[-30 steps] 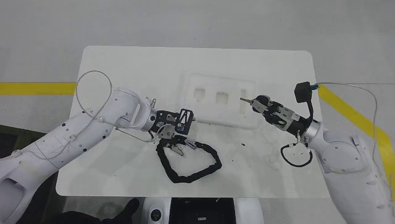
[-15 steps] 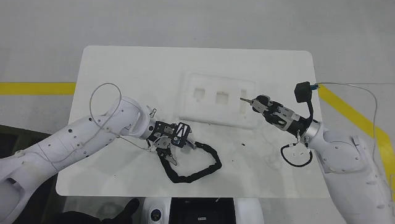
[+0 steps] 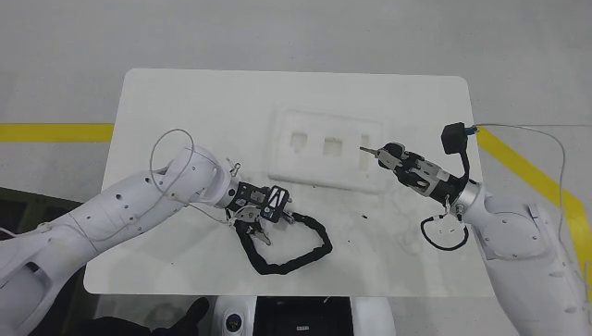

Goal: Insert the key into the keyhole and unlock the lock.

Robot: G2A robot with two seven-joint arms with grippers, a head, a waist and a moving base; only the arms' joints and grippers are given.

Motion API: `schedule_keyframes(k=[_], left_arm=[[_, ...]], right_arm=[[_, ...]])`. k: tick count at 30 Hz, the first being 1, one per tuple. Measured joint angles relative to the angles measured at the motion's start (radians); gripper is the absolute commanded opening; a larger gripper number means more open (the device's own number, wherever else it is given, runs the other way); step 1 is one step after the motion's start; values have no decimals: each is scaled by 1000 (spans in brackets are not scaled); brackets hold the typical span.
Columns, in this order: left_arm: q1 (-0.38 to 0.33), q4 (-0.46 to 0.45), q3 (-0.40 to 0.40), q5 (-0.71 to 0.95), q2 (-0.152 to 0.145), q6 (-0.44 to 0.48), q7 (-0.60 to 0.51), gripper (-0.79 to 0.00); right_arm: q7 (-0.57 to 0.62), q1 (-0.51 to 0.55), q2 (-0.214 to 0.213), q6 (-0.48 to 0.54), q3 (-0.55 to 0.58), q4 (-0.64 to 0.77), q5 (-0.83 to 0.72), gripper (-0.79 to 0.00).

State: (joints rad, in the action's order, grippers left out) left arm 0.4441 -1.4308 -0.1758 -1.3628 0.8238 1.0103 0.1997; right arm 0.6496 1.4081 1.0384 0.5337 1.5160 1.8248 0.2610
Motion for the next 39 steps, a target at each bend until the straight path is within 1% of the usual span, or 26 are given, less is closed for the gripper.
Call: schedule_keyframes(k=[1,3,5,7,9,11,13,17,19,20,22,26,32,35,39], left_arm=[[2,4,-4,-2,2,-3,3,-231],[9,9,-13,-8,8,-6,7,-234],[15,12,-19,-14,12,-7,8,-289],[21,16,-26,-22,17,-8,8,-302],[27,22,-34,-26,21,-8,6,-369],[32,27,-40,-30,25,-9,4,-413],[37,30,-48,-34,29,-9,0,-431],[46,36,-64,-36,35,-9,-11,-536],[51,39,-73,-35,38,-6,-17,-637],[54,42,-77,-33,39,-5,-18,-668],[58,49,-86,-25,43,-1,-19,-785],[65,62,-104,-7,49,2,-14,-785],[67,75,-133,11,56,2,35,-785],[69,72,-155,5,56,1,80,-785],[82,74,-184,-9,55,-2,173,-785]], right_arm=[[0,0,0,0,0,0,0,-785],[0,0,0,0,0,0,0,-785],[0,0,0,0,0,0,0,-785],[0,0,0,0,0,0,0,-785],[0,0,0,0,0,0,0,-785],[0,0,0,0,0,0,0,-785],[0,0,0,0,0,0,0,-785],[0,0,0,0,0,0,0,-785],[0,0,0,0,0,0,0,-785],[0,0,0,0,0,0,0,-785],[0,0,0,0,0,0,0,-785],[0,0,0,0,0,0,0,-785],[2,7,0,-15,-14,20,14,-785],[39,6,-1,-31,-35,43,19,-785],[108,-2,-4,-61,-73,75,23,-785]])
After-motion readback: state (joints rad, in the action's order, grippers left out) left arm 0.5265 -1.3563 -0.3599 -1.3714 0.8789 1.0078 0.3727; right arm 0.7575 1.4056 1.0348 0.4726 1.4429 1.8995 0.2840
